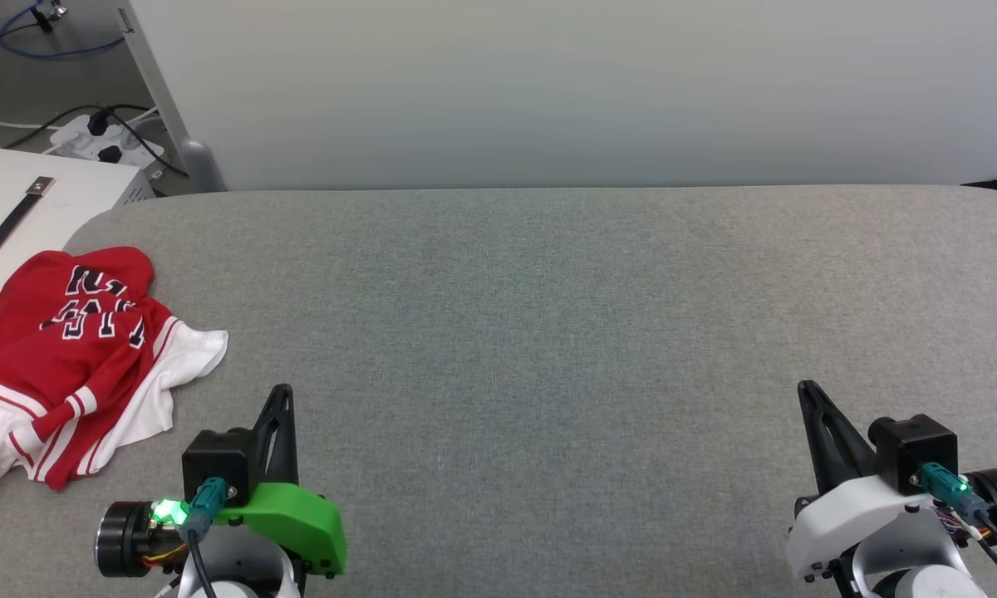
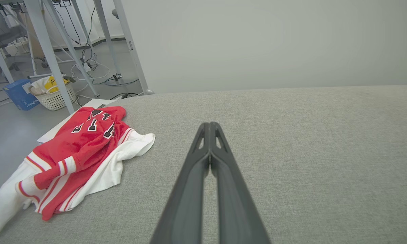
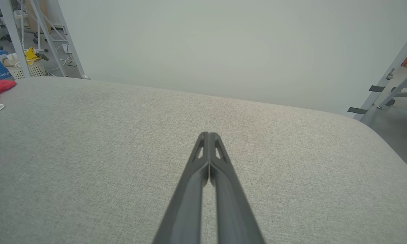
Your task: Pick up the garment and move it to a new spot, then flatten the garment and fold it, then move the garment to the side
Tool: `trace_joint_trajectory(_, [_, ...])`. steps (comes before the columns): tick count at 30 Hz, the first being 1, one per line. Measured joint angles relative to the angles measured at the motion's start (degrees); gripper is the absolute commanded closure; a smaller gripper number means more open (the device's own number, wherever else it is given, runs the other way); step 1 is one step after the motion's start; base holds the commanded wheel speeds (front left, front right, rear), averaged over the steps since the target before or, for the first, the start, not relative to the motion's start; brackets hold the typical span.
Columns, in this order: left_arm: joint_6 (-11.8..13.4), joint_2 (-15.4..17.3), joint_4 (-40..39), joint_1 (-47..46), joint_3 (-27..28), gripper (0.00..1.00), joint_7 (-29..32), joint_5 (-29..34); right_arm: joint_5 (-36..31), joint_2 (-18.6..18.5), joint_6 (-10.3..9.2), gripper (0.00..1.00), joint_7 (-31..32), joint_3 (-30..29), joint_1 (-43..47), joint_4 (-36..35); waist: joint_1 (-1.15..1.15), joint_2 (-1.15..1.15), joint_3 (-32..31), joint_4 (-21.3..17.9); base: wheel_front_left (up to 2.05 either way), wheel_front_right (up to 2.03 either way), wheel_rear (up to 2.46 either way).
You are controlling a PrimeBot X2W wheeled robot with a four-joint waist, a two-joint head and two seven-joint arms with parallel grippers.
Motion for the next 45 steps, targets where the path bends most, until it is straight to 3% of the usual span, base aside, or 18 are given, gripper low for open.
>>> trace_joint_trajectory(6, [0.00,0.00,0.00,0.00,0.00,1.00,0.00,0.00,0.00,0.00,0.00,1.00,0.00,-0.01,0.00,0.00,0.00,0.00,0.00,0.00,0.00,0.00,0.00])
trace_joint_trajectory(7, [0.00,0.01,0.01,0.02,0.00,0.00,0.00,-0.02,0.02,0.00,0.00,0.00,0.00,0.00,0.02,0.00,0.00,0.00,0.00,0.00,0.00,0.00,0.00])
trace_joint_trajectory(45, [1.52,0.02,-0.57,0.06,-1.16,0.00,-3.60,-1.02,3.86,0.02,0.00,0.00,-3.63,-0.91,0.16,-2.20,0.00,0.00,0.44,0.14,0.00,0.00,0.00])
